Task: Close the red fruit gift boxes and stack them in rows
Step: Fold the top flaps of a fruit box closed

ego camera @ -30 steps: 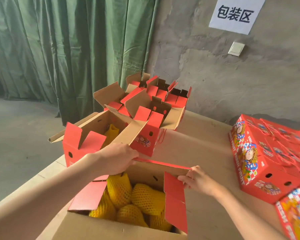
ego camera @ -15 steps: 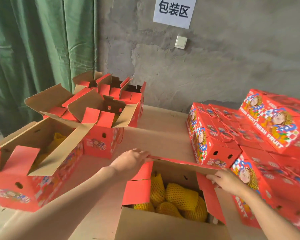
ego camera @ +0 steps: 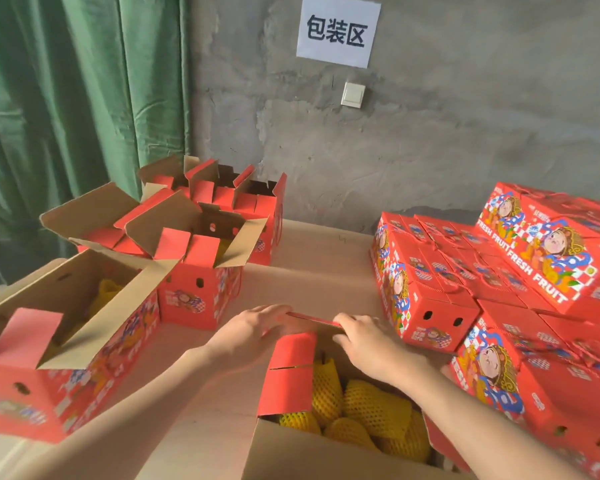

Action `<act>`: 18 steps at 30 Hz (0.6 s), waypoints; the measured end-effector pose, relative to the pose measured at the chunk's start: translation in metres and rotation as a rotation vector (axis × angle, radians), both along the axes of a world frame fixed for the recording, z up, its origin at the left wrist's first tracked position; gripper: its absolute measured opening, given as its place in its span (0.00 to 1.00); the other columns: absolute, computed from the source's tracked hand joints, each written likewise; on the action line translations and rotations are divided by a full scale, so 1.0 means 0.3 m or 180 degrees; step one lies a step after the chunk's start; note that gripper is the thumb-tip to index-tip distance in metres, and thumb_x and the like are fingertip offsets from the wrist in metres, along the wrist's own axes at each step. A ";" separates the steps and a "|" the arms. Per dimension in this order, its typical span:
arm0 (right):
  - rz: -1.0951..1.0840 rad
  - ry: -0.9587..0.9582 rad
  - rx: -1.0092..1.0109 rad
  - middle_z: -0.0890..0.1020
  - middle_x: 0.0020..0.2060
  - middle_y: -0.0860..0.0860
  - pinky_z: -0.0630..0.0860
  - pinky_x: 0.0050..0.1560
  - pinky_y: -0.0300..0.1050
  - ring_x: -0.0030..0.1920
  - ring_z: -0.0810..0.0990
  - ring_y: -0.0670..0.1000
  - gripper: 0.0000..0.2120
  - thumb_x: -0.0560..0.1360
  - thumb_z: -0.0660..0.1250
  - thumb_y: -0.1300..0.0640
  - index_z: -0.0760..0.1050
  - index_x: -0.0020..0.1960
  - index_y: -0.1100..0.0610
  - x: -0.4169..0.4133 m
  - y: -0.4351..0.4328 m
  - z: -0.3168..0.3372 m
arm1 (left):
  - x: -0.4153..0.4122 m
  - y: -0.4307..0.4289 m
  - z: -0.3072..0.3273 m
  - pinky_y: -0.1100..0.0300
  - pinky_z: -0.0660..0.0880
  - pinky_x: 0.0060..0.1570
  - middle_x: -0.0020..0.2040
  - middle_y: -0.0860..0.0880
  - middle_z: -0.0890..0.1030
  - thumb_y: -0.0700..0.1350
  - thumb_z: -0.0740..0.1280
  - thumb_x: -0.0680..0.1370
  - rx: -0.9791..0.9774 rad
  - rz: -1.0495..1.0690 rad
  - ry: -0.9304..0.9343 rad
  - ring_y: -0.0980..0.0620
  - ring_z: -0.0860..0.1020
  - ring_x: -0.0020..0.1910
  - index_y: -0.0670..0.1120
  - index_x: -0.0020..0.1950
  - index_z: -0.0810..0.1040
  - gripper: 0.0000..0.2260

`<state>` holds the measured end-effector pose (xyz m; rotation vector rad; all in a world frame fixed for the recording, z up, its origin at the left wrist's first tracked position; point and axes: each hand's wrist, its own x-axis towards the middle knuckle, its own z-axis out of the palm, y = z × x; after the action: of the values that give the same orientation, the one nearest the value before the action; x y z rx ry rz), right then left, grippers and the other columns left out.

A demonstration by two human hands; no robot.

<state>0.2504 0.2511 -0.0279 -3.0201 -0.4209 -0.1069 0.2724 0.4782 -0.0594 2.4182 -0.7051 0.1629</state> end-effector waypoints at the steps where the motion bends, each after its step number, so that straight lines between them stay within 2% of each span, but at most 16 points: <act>1: -0.0054 -0.0162 -0.0179 0.81 0.53 0.56 0.72 0.48 0.47 0.54 0.78 0.58 0.11 0.81 0.55 0.51 0.70 0.58 0.56 0.024 0.018 -0.010 | -0.012 0.019 0.002 0.59 0.70 0.60 0.68 0.49 0.73 0.47 0.60 0.81 -0.0031 0.0054 0.0019 0.50 0.74 0.63 0.48 0.73 0.66 0.19; 4: -0.0295 -0.0398 -0.0378 0.82 0.51 0.57 0.71 0.45 0.47 0.53 0.80 0.59 0.12 0.82 0.53 0.51 0.71 0.56 0.55 0.102 0.029 -0.024 | -0.045 0.063 -0.007 0.60 0.70 0.60 0.69 0.49 0.72 0.48 0.60 0.81 0.0028 0.0201 0.0123 0.51 0.74 0.64 0.48 0.74 0.64 0.21; 8: -0.0582 -0.0177 -0.0010 0.81 0.50 0.58 0.68 0.45 0.46 0.53 0.78 0.60 0.11 0.80 0.59 0.50 0.75 0.55 0.55 0.173 0.019 -0.019 | -0.085 0.051 -0.046 0.60 0.69 0.59 0.66 0.49 0.74 0.49 0.61 0.80 0.0030 0.0329 0.0266 0.50 0.73 0.63 0.46 0.71 0.68 0.19; 10: -0.0457 -0.0194 0.0301 0.82 0.51 0.56 0.70 0.47 0.46 0.54 0.78 0.59 0.10 0.78 0.63 0.51 0.76 0.55 0.54 0.174 -0.002 -0.008 | -0.092 0.023 -0.072 0.60 0.69 0.59 0.65 0.49 0.75 0.48 0.60 0.80 0.0017 0.0352 0.0341 0.50 0.72 0.63 0.46 0.69 0.70 0.17; 12: -0.0050 -0.0239 0.0714 0.80 0.55 0.52 0.71 0.55 0.45 0.57 0.76 0.54 0.10 0.75 0.67 0.54 0.75 0.56 0.53 0.145 -0.030 0.009 | -0.090 -0.005 -0.103 0.61 0.67 0.61 0.65 0.50 0.74 0.46 0.60 0.80 -0.0008 0.0335 0.0391 0.51 0.72 0.64 0.48 0.68 0.71 0.17; 14: 0.0307 -0.0717 0.0930 0.77 0.57 0.52 0.67 0.61 0.45 0.60 0.73 0.52 0.13 0.72 0.71 0.58 0.75 0.55 0.56 0.086 -0.076 0.023 | -0.079 -0.024 -0.130 0.62 0.66 0.62 0.64 0.50 0.74 0.44 0.60 0.80 -0.0173 0.0361 0.0353 0.51 0.71 0.64 0.49 0.67 0.73 0.15; 16: 0.0399 -0.1572 0.0950 0.77 0.52 0.53 0.68 0.59 0.44 0.56 0.73 0.52 0.08 0.70 0.71 0.61 0.76 0.49 0.59 0.006 -0.153 0.014 | -0.063 -0.042 -0.148 0.67 0.64 0.61 0.64 0.49 0.74 0.41 0.61 0.80 -0.0439 0.0479 0.0246 0.51 0.72 0.63 0.47 0.64 0.75 0.14; 18: 0.0300 -0.1956 0.0914 0.76 0.46 0.52 0.69 0.53 0.40 0.49 0.73 0.49 0.04 0.70 0.69 0.61 0.76 0.44 0.59 -0.089 -0.251 -0.037 | -0.042 -0.060 -0.160 0.70 0.61 0.59 0.63 0.47 0.75 0.39 0.63 0.79 -0.0647 0.0592 0.0187 0.50 0.72 0.63 0.44 0.62 0.78 0.13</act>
<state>0.2237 0.1757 -0.0391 -2.6207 -0.5315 -1.0051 0.2598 0.4602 -0.1075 2.2802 -0.4151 0.2263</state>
